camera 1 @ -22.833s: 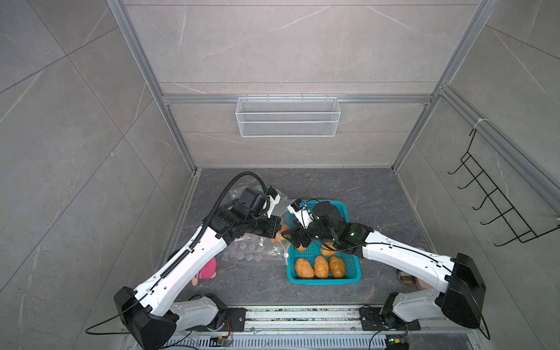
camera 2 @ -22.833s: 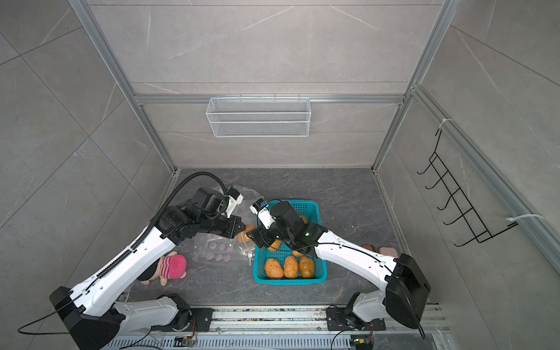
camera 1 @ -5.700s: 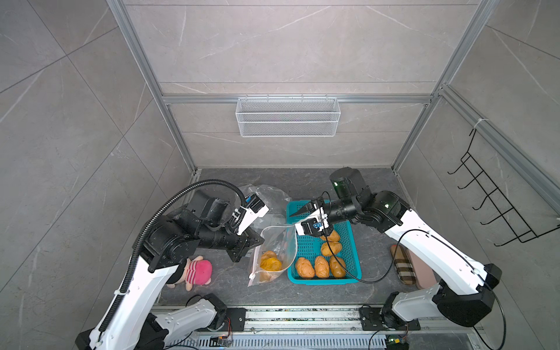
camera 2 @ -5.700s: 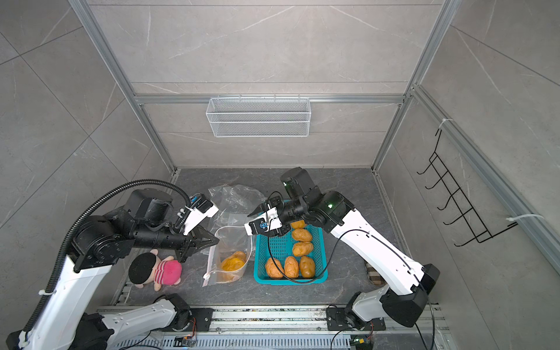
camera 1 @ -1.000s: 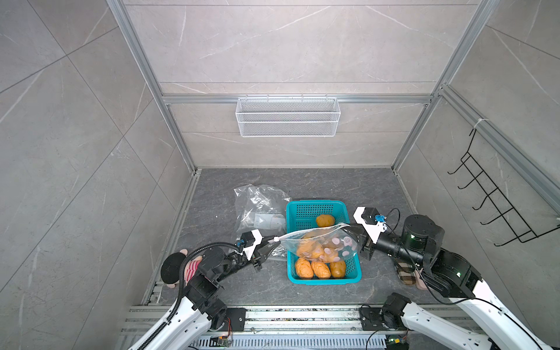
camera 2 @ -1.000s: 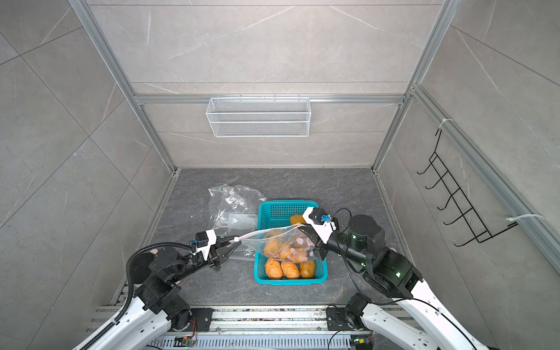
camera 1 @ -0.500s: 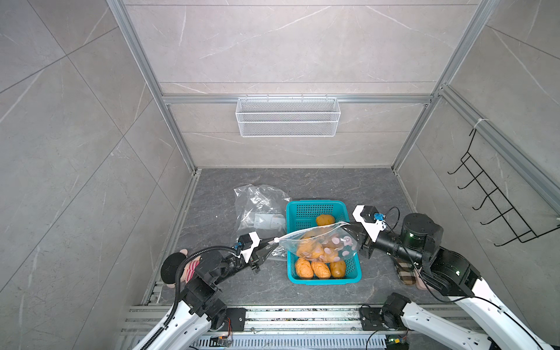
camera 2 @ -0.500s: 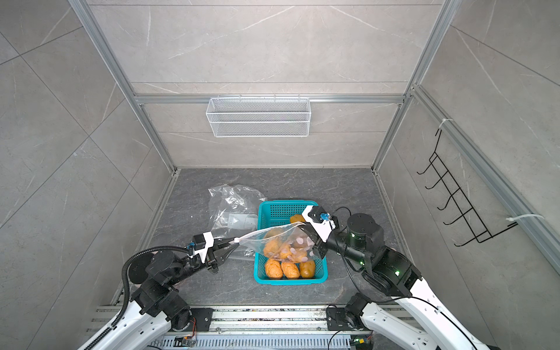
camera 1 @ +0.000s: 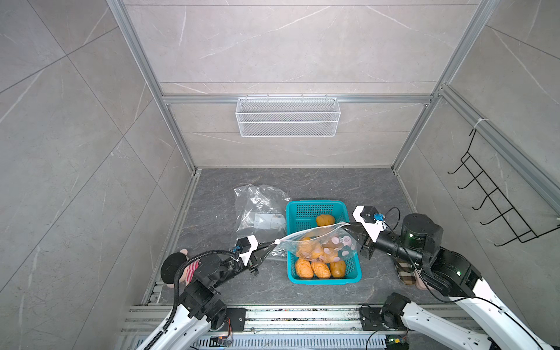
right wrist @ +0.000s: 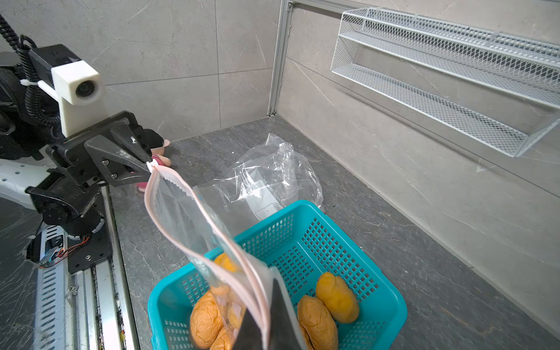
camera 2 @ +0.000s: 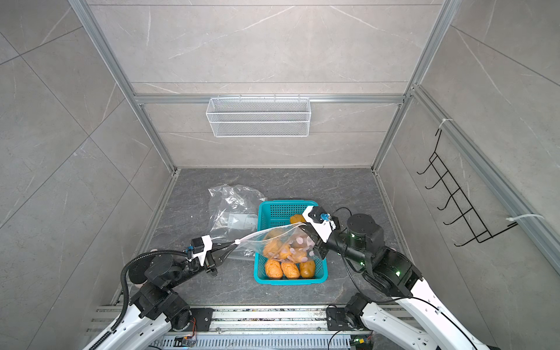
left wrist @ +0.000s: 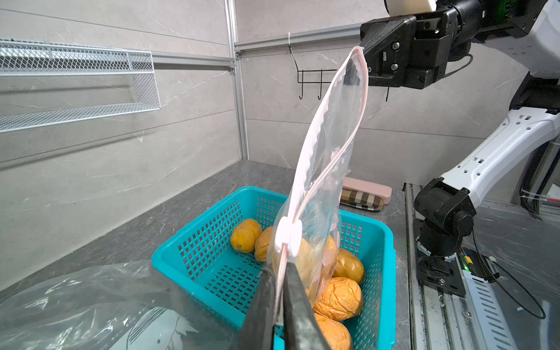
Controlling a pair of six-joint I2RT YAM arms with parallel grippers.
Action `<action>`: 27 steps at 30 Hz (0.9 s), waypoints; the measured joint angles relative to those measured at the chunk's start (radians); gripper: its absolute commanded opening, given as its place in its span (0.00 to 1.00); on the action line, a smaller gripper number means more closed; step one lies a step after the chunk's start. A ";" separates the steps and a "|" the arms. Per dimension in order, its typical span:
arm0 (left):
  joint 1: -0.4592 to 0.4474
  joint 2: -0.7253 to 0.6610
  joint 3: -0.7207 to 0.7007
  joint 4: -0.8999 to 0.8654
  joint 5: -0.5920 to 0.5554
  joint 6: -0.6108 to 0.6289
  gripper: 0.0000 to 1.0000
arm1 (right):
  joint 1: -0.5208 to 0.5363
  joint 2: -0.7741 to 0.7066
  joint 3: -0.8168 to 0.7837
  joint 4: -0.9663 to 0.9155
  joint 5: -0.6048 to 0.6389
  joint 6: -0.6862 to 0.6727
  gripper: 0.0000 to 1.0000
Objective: Put the potatoes into a zipper bag and zip it
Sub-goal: Pick up the zipper food storage bag from the basket.
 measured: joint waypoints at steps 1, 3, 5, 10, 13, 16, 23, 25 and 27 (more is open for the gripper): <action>0.000 0.001 0.000 0.000 0.000 0.000 0.05 | 0.000 0.000 0.000 0.000 0.000 0.000 0.00; 0.000 0.005 0.000 0.000 0.001 -0.001 0.00 | 0.000 0.000 0.000 -0.002 0.002 0.000 0.00; 0.000 0.006 0.000 0.000 0.001 -0.001 0.00 | 0.000 0.000 0.000 -0.005 0.003 0.000 0.00; 0.000 0.008 0.000 0.001 -0.002 -0.001 0.00 | 0.000 0.002 0.000 -0.007 0.003 0.001 0.11; 0.000 0.037 0.024 -0.019 -0.025 0.000 0.00 | 0.000 0.013 0.009 -0.017 0.013 0.004 0.56; 0.000 0.105 0.106 -0.059 -0.045 0.000 0.00 | -0.001 0.030 0.043 -0.026 0.019 0.002 0.75; 0.000 0.344 0.563 -0.285 -0.075 0.047 0.00 | -0.001 0.100 0.252 -0.049 0.018 -0.003 0.78; 0.000 0.406 0.693 -0.337 -0.087 0.072 0.00 | -0.001 0.122 0.330 -0.047 0.017 -0.004 0.78; 0.000 0.468 0.814 -0.405 -0.084 0.104 0.00 | -0.001 0.138 0.386 -0.046 0.017 -0.007 0.78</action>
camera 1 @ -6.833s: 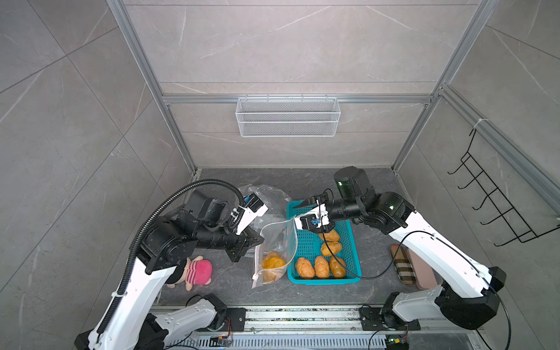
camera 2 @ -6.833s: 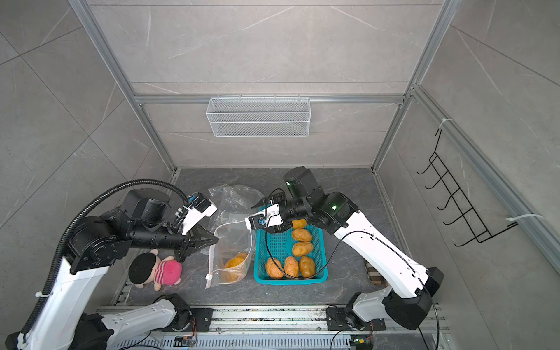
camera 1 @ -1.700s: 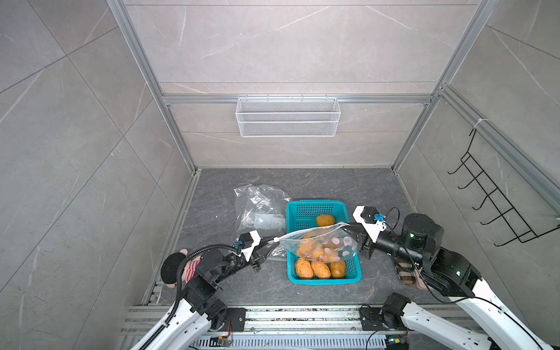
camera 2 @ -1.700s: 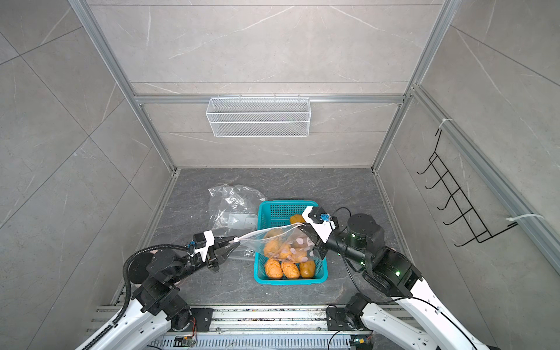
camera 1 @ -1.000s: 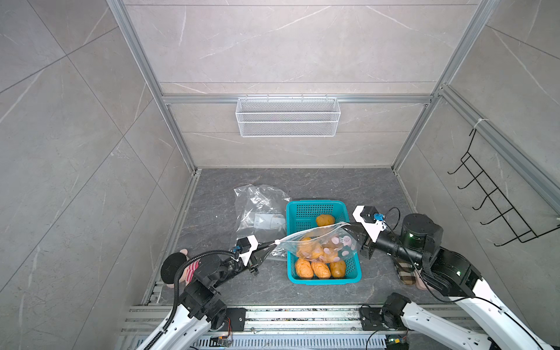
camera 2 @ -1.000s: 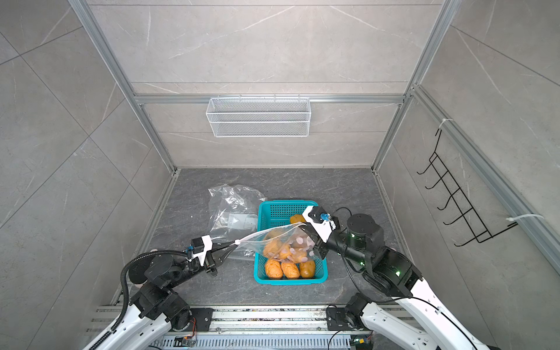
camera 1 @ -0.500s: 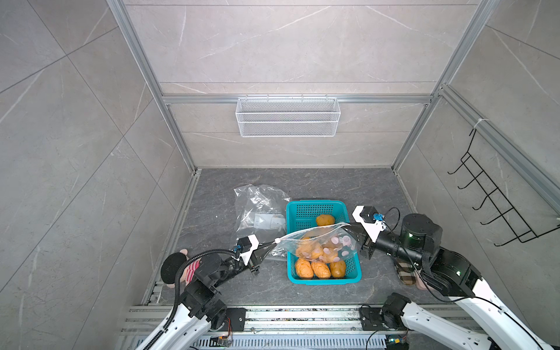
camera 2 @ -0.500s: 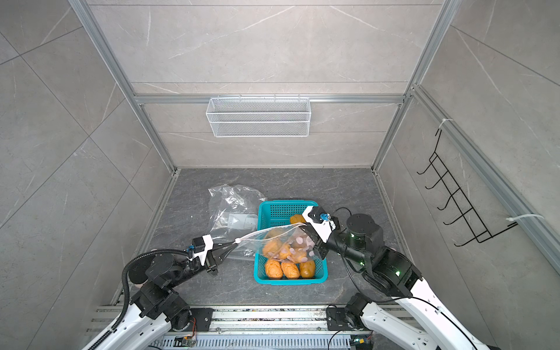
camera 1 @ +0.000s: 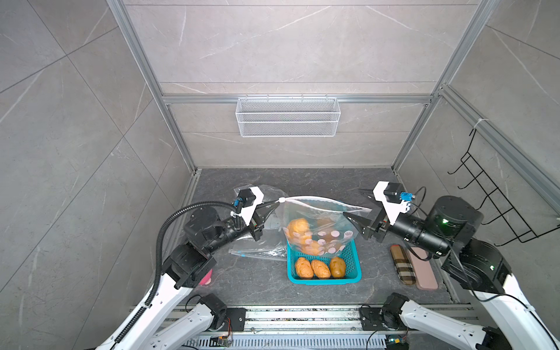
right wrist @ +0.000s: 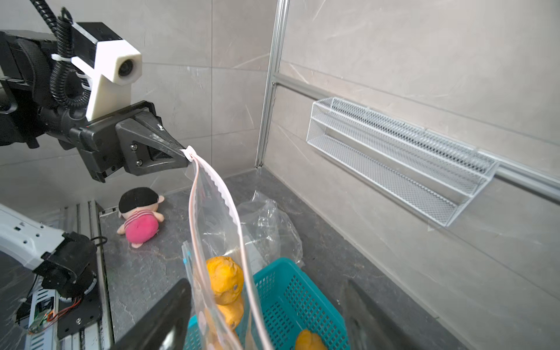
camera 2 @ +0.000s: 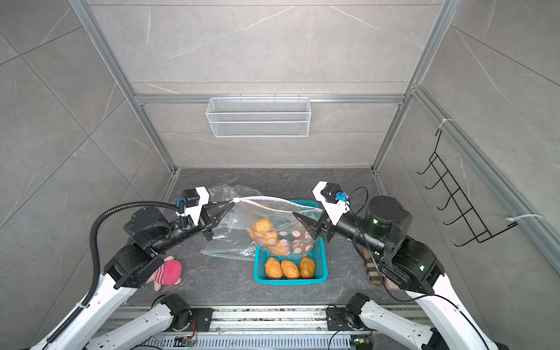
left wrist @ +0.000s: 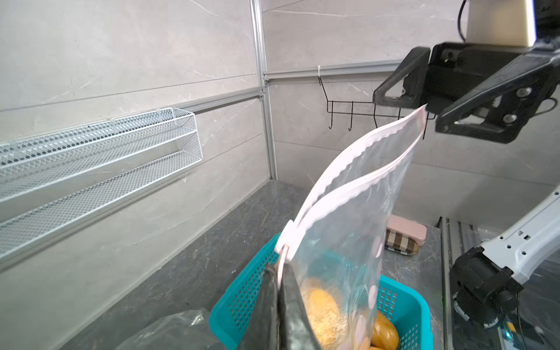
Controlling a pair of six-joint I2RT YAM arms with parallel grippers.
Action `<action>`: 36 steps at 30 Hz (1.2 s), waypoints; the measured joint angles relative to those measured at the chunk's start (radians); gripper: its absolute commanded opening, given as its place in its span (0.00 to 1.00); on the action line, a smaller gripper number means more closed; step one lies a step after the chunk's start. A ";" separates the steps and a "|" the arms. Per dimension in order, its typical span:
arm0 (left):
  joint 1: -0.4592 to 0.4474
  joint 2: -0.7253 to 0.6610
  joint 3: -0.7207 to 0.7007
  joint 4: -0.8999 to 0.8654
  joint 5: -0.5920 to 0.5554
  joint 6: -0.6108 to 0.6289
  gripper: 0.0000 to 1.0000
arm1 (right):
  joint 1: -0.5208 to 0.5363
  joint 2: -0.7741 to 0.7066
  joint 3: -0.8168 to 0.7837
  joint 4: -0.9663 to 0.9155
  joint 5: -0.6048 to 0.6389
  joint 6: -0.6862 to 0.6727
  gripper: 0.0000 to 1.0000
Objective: Put the potatoes into a zipper bag and zip it
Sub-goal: Pick up the zipper food storage bag from the basket.
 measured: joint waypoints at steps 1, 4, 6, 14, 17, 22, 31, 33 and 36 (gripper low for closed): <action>0.000 0.039 0.071 -0.042 0.012 0.018 0.00 | 0.000 0.006 0.023 0.001 -0.001 -0.001 0.78; 0.000 0.144 0.250 -0.158 0.063 0.070 0.00 | 0.000 0.015 0.068 -0.001 -0.006 -0.004 0.77; 0.000 0.191 0.308 -0.215 0.098 0.097 0.00 | 0.000 0.018 0.079 -0.013 -0.012 -0.004 0.77; 0.000 0.244 0.294 -0.378 0.227 0.120 0.00 | 0.000 0.112 0.084 -0.156 -0.126 -0.008 0.73; 0.000 0.252 0.294 -0.397 0.264 0.117 0.00 | 0.000 0.176 0.085 -0.180 -0.175 -0.003 0.71; 0.000 0.268 0.305 -0.438 0.306 0.110 0.00 | 0.000 0.289 0.121 -0.215 -0.240 0.008 0.66; 0.000 0.301 0.382 -0.512 0.324 0.109 0.00 | 0.014 0.378 0.294 -0.240 -0.309 -0.102 0.60; 0.000 0.304 0.406 -0.534 0.329 0.109 0.00 | 0.023 0.395 0.334 -0.249 -0.322 -0.140 0.58; 0.000 0.312 0.445 -0.562 0.330 0.109 0.00 | 0.053 0.428 0.383 -0.269 -0.343 -0.207 0.58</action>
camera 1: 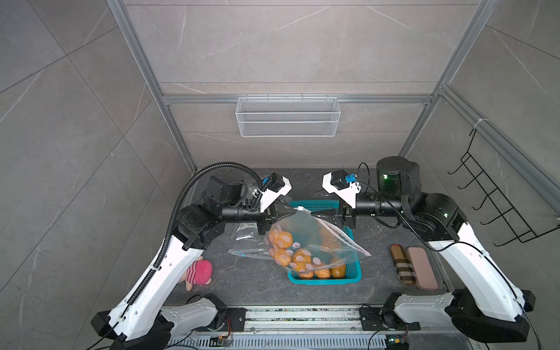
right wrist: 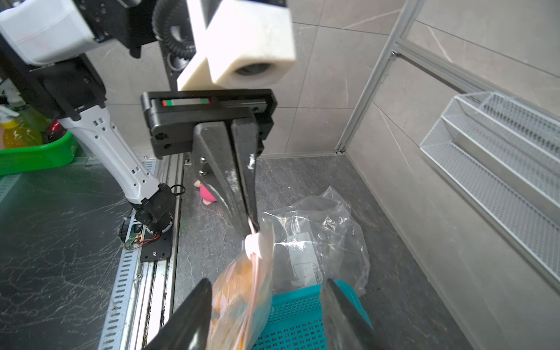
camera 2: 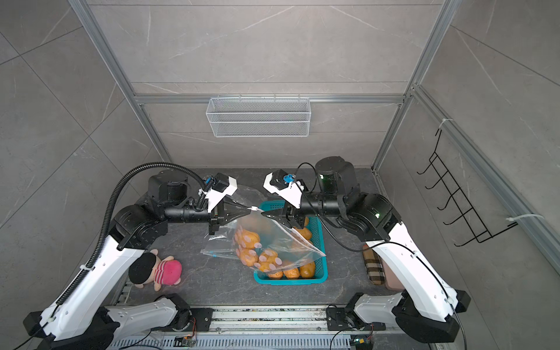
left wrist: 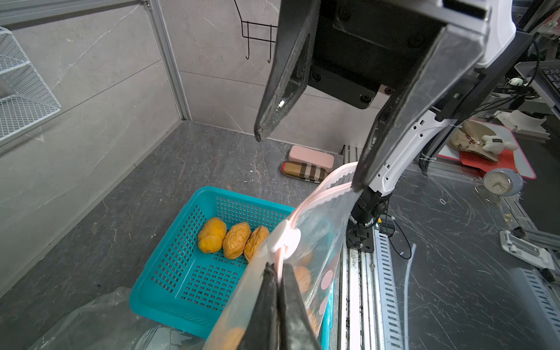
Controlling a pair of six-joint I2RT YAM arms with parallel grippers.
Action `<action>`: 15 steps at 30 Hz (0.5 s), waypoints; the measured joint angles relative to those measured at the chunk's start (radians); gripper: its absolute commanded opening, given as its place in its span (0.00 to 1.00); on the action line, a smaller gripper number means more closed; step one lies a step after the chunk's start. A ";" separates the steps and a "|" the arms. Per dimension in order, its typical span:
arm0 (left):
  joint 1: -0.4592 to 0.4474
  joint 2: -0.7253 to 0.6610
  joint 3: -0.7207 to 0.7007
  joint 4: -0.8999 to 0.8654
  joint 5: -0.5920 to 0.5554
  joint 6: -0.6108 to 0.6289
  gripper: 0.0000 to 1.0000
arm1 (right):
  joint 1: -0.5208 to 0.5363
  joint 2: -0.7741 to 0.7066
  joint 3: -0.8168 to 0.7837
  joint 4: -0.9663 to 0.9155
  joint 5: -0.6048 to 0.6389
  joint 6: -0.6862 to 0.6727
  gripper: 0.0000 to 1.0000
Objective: Put the potatoes into a zipper bag and zip it
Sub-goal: Pick up the zipper food storage bag from the basket, then zip the zipper on the zipper food storage bag.
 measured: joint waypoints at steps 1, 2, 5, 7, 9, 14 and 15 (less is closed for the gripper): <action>0.000 0.003 0.011 -0.005 0.000 0.000 0.00 | 0.011 0.010 0.009 -0.006 -0.006 -0.023 0.58; 0.000 0.006 0.019 -0.011 0.000 0.000 0.00 | 0.024 0.020 0.017 -0.015 -0.013 -0.046 0.58; 0.000 0.007 0.026 -0.024 0.001 0.000 0.00 | 0.048 0.051 0.034 -0.035 -0.016 -0.090 0.55; 0.000 0.009 0.026 -0.031 0.001 0.000 0.00 | 0.056 0.072 0.043 -0.046 -0.012 -0.111 0.49; 0.000 0.012 0.026 -0.040 0.000 0.000 0.00 | 0.061 0.089 0.046 -0.051 -0.004 -0.128 0.42; 0.000 0.019 0.026 -0.046 0.001 0.000 0.00 | 0.071 0.102 0.046 -0.055 0.010 -0.152 0.35; 0.000 0.019 0.026 -0.046 0.002 0.000 0.00 | 0.071 0.102 0.046 -0.055 0.015 -0.156 0.33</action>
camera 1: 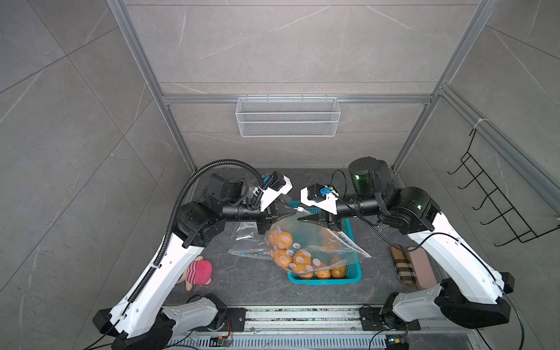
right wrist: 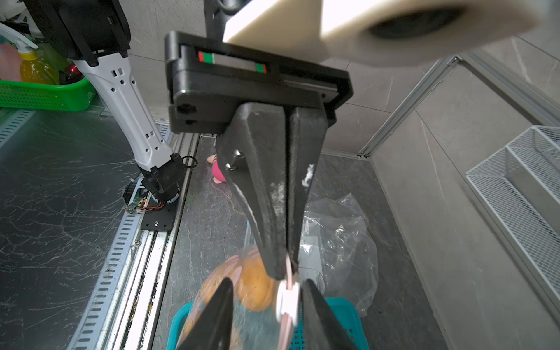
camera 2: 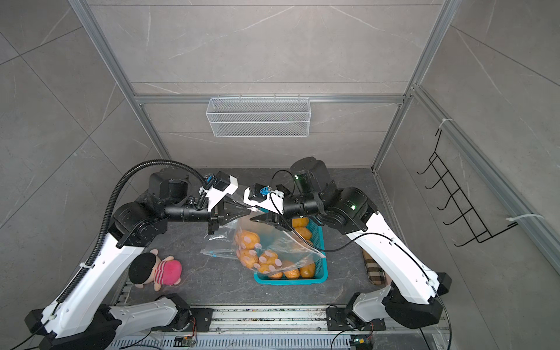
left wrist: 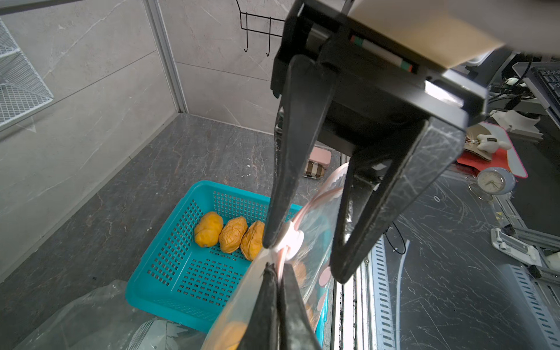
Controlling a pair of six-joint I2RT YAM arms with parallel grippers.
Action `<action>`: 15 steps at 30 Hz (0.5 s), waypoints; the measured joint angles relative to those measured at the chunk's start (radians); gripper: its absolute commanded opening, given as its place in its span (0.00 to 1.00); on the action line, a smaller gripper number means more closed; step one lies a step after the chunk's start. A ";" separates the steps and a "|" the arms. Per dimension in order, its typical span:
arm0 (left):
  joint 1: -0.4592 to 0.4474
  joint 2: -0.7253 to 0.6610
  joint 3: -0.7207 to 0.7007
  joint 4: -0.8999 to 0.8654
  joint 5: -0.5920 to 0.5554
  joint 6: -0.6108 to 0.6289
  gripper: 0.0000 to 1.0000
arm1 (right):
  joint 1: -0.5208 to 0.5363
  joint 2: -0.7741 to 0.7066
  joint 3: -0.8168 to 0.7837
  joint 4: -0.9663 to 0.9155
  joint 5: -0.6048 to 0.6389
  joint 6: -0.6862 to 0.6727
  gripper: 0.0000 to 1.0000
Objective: Put the potatoes into a zipper bag and zip it
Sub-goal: Zip the zipper on the zipper food storage bag.
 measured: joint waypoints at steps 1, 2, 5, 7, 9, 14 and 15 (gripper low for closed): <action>0.000 0.000 0.000 0.000 0.001 0.000 0.00 | 0.001 0.000 0.000 0.000 0.004 -0.003 0.31; 0.000 0.000 0.000 0.000 0.002 0.000 0.00 | 0.002 0.000 0.000 0.000 0.008 -0.007 0.29; 0.000 0.002 0.000 -0.002 0.003 0.000 0.00 | 0.003 0.000 0.000 -0.001 0.022 -0.017 0.24; 0.000 0.002 0.000 -0.007 0.003 0.000 0.00 | 0.005 0.000 0.000 -0.002 0.030 -0.023 0.21; 0.000 0.002 0.000 -0.013 0.006 0.000 0.00 | 0.007 0.000 0.000 -0.003 0.037 -0.026 0.17; 0.000 0.002 0.001 -0.024 0.007 0.000 0.00 | 0.009 0.000 0.002 -0.004 0.052 -0.029 0.08; 0.000 0.002 0.002 -0.026 0.007 0.000 0.00 | 0.010 0.000 0.003 -0.004 0.053 -0.028 0.07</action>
